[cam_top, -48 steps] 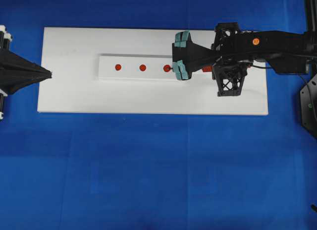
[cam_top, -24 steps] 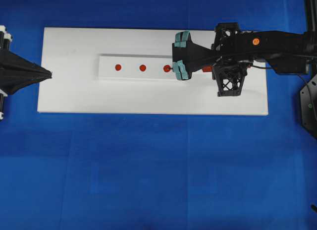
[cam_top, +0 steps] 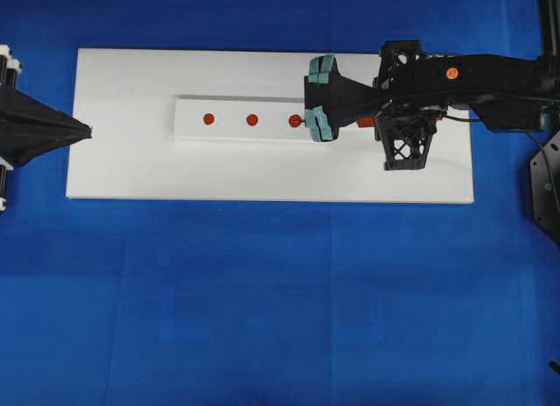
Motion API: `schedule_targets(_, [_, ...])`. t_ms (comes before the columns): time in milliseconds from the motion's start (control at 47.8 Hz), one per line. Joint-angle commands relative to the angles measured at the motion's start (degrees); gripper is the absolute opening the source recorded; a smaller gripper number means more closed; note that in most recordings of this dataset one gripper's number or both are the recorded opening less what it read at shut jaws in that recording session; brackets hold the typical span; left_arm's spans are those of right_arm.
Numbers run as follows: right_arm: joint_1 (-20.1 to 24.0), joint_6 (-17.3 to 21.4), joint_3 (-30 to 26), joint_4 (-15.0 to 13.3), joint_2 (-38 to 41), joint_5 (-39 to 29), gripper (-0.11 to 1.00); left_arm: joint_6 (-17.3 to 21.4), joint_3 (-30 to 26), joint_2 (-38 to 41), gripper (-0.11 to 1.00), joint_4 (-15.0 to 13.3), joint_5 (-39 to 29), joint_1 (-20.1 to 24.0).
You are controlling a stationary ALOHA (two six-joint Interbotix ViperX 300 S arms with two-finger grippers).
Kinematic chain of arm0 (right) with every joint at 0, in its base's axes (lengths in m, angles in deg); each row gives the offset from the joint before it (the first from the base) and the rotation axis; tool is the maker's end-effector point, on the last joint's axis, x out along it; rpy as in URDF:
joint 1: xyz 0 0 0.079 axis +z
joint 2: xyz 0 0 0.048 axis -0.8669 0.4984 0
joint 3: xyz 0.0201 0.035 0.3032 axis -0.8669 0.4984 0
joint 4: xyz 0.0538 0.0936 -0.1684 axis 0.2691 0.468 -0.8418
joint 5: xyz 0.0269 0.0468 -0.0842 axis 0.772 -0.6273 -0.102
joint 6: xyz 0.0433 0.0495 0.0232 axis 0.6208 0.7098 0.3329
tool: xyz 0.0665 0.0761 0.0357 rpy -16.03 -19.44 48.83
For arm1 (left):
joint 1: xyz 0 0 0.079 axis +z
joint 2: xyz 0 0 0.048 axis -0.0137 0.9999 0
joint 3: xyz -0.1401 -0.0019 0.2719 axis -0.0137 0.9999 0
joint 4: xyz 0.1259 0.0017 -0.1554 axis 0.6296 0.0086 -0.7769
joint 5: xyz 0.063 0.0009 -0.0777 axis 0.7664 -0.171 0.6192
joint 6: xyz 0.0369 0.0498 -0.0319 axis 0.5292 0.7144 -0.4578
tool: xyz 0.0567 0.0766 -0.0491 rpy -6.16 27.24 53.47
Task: Touch the tip of the soldering iron to the mark.
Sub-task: 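Lift the iron up off the rightmost dot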
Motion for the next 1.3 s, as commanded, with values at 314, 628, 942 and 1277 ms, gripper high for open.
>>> schedule_targets(314, [-0.09,-0.09,-0.53,0.18,-0.26,0.44,0.06,0.0,-0.7,0.18,0.0,0.09,0.44,0.0])
schedule_targets(628, [-0.09,0.0,-3.87,-0.09,-4.39,-3.78,0.06,0.35,-0.7,0.18,0.0,0.09,0.62,0.0])
schedule_targets(942, [-0.09,0.0,-9.14,-1.93,-9.05,-11.43,0.06,0.26,-0.7,0.18,0.0,0.09,0.62,0.0])
schedule_targets(1277, [-0.18,-0.18,-10.46,-2.46,-9.58,-12.66,0.06,0.26,-0.7,0.18,0.0,0.18,0.62,0.0])
